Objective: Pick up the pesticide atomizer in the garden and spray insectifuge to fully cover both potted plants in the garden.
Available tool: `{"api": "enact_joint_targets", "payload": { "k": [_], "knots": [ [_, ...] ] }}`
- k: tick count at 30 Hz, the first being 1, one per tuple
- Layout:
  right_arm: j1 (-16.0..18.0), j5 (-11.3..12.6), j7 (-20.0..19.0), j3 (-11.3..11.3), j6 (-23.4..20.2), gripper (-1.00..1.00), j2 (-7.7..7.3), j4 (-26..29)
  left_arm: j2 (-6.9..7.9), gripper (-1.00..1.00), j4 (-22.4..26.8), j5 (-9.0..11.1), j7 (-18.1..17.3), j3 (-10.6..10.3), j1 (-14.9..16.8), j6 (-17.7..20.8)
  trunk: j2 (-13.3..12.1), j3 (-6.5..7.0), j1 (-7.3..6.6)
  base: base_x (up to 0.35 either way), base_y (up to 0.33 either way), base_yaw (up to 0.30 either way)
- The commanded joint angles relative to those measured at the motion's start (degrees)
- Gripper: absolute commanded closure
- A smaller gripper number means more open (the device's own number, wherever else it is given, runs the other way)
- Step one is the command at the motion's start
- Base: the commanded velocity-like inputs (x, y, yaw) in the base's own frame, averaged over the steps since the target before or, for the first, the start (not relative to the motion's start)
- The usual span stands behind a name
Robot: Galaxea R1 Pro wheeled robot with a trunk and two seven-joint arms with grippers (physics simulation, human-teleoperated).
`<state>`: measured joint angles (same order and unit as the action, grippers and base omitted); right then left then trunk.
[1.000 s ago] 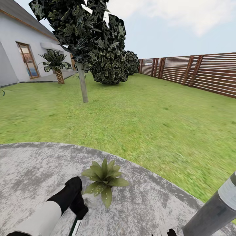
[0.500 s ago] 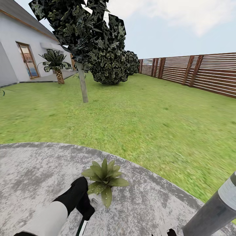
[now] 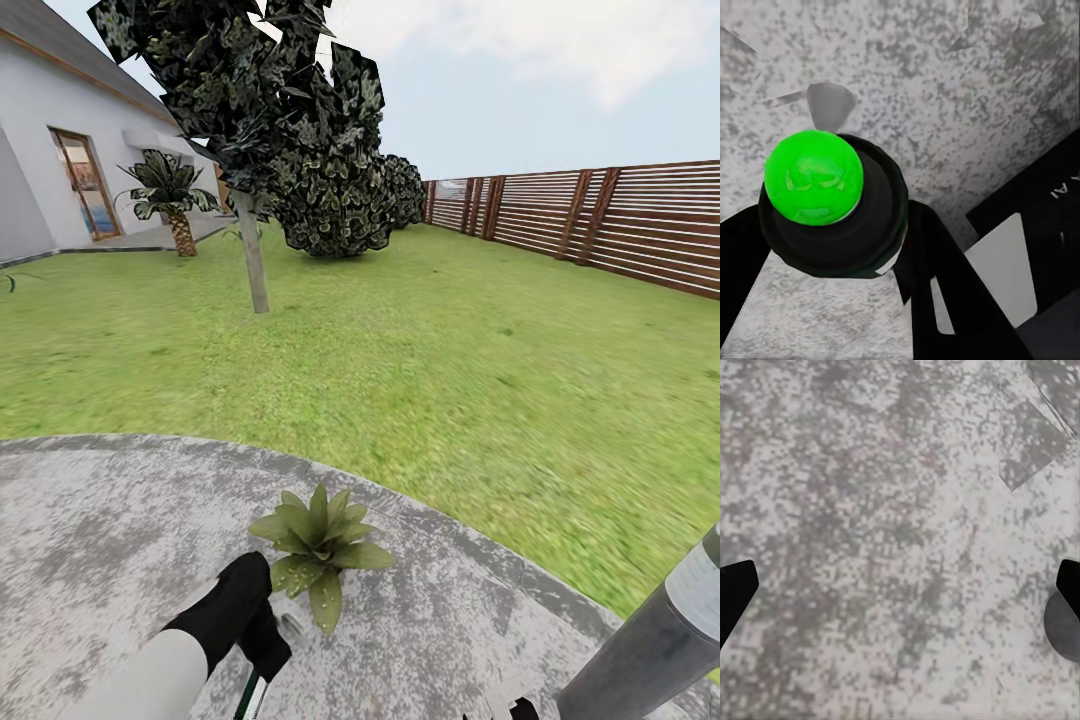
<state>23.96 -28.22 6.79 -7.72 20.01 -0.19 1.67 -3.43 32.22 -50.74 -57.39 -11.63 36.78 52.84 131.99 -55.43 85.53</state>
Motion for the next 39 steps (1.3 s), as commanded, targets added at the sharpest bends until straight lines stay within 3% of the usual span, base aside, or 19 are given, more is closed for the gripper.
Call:
{"api": "enact_joint_targets", "payload": {
  "k": [1, 4, 7, 9, 12, 16, 19, 23, 26, 30, 39],
  "knots": [
    [0.0, -0.6, 0.2, -0.5, 0.2, -1.0, 0.01, -0.1, 0.18, 1.0, 0.1, -0.5, -0.6, 0.0, 0.0, 0.2, 0.0, -0.05, -0.01, 0.0, 0.0, 0.0],
    [0.0, -0.6, 0.2, -0.5, 0.2, -1.0, 0.01, -0.1, 1.2, 1.0, 0.1, -0.6, -0.5, 1.0, 0.0, 0.2, 0.0, -0.05, -0.01, 0.0, 0.0, 0.0],
    [0.0, -0.6, 0.2, -0.5, 0.2, -1.0, 0.01, -0.1, 2.85, 1.0, 0.1, -0.6, -0.4, 5.2, 0.0, 0.0, 0.0, -0.05, -0.01, 0.0, 0.0, 0.0],
    [0.0, -0.6, 0.2, -0.5, 0.2, -1.0, 0.01, -0.1, 3.08, 1.0, 0.1, -0.8, -0.4, 6.7, 0.0, -0.2, 0.0, -0.05, -0.01, 0.0, 0.0, 0.0],
    [0.0, -0.6, 0.2, -0.5, 0.2, -1.0, 0.01, -0.1, 2.09, 1.0, 0.1, -1.0, -0.1, 6.9, 0.0, -0.2, 0.0, -0.05, -0.01, 0.0, 0.0, 0.0],
    [0.0, -0.6, 0.2, -0.5, 0.1, -1.0, -0.04, -0.1, -2.32, 1.0, 0.2, -1.1, 2.4, 6.6, 0.7, 0.0, 0.0, -0.05, -0.01, 0.0, 0.0, 0.0],
    [0.0, -0.6, 0.2, -0.5, 0.1, -1.0, -0.07, -0.1, -3.37, 1.0, 0.2, -1.1, 2.8, 6.6, 0.9, 0.2, 0.0, -0.05, -0.01, 0.0, 0.0, 0.0],
    [0.0, -0.6, 0.2, -0.5, 0.1, -1.0, -0.07, -0.1, -2.81, 1.0, 0.1, -1.2, 3.2, 6.5, 0.5, 0.1, 0.0, -0.05, -0.01, 0.0, 0.0, 0.0],
    [0.0, -0.6, 0.2, -0.5, 0.1, -1.0, -0.03, -0.1, -0.98, 1.0, -0.2, -1.1, 5.7, 6.9, 0.2, -0.1, 0.0, -0.05, -0.01, 0.0, 0.0, 0.0],
    [0.0, -0.6, 0.2, -0.5, 0.1, -1.0, -0.01, -0.1, 0.21, 1.0, -0.4, -0.6, 6.9, 7.1, 0.0, -0.2, 0.0, -0.05, -0.01, 0.0, 0.0, 0.0],
    [0.0, -0.6, 0.2, -0.5, 0.1, -1.0, -0.05, -0.1, -0.5, 1.0, 0.5, -0.2, 6.9, 7.2, 0.2, -0.1, 0.0, -0.05, -0.01, 0.122, 0.0, 0.0]
  ]
}}
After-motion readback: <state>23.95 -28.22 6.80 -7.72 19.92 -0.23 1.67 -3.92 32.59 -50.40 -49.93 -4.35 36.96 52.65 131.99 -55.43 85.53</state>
